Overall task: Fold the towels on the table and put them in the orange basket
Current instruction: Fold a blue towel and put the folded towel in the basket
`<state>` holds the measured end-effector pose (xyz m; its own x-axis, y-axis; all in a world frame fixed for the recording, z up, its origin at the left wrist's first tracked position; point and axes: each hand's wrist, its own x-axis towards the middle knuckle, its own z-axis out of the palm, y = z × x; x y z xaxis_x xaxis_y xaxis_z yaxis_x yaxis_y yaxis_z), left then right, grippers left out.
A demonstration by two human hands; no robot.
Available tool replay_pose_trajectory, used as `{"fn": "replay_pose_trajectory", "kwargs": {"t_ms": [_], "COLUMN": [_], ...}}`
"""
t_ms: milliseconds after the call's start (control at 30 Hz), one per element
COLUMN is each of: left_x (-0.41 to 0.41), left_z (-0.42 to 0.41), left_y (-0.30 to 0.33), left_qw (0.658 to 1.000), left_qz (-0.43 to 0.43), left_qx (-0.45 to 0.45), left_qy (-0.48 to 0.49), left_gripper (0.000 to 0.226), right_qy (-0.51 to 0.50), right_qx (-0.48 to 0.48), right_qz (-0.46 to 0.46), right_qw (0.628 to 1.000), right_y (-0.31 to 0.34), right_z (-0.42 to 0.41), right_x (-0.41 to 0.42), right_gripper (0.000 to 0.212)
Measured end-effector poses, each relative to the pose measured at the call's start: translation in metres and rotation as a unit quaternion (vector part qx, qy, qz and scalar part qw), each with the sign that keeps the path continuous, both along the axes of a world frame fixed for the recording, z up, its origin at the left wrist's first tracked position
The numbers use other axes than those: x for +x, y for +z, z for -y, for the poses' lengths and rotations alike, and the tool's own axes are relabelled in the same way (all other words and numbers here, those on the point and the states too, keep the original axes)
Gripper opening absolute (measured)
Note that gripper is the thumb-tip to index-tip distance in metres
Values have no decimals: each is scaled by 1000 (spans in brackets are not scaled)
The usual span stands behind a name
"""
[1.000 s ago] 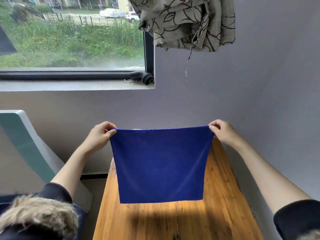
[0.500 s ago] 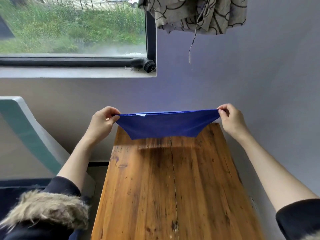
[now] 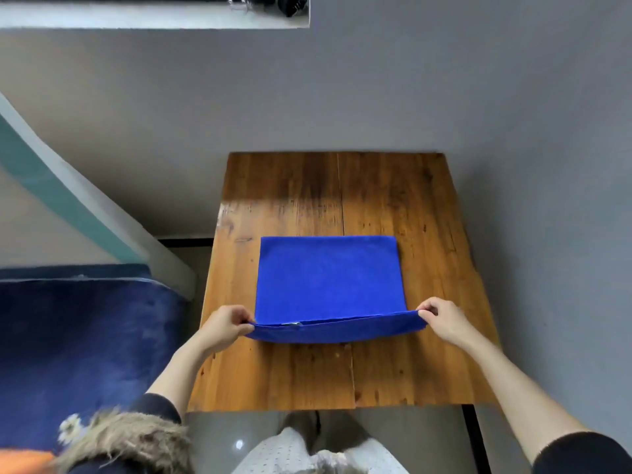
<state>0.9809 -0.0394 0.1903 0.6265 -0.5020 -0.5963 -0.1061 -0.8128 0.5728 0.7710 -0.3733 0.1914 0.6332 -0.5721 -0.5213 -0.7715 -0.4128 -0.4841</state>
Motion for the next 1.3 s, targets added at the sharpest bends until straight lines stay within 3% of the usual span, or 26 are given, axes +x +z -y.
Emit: {"fn": "replay_pose_trajectory", "kwargs": {"t_ms": [167, 367, 667, 967, 1300], "left_x": [-15, -6, 39, 100, 122], "left_z": [-17, -9, 34, 76, 92], "left_y": [-12, -3, -2, -46, -87], "left_qw": [995, 994, 969, 962, 966], "left_qz": [-94, -88, -44, 13, 41], "left_qx": [31, -9, -149, -158, -137], "left_qy": [-9, 64, 192, 224, 216], "left_gripper": [5, 7, 11, 10, 10], "right_qy": [-26, -69, -134, -104, -115], "right_qx": [109, 151, 83, -22, -36], "right_qz": [-60, -33, 78, 127, 177], "right_qw": [992, 986, 984, 986, 977], "right_y": [-7, -3, -13, -55, -99], "right_z": [-6, -2, 32, 62, 71], "right_x": [-20, -13, 45, 109, 129], "right_gripper": [10, 12, 14, 12, 10]}}
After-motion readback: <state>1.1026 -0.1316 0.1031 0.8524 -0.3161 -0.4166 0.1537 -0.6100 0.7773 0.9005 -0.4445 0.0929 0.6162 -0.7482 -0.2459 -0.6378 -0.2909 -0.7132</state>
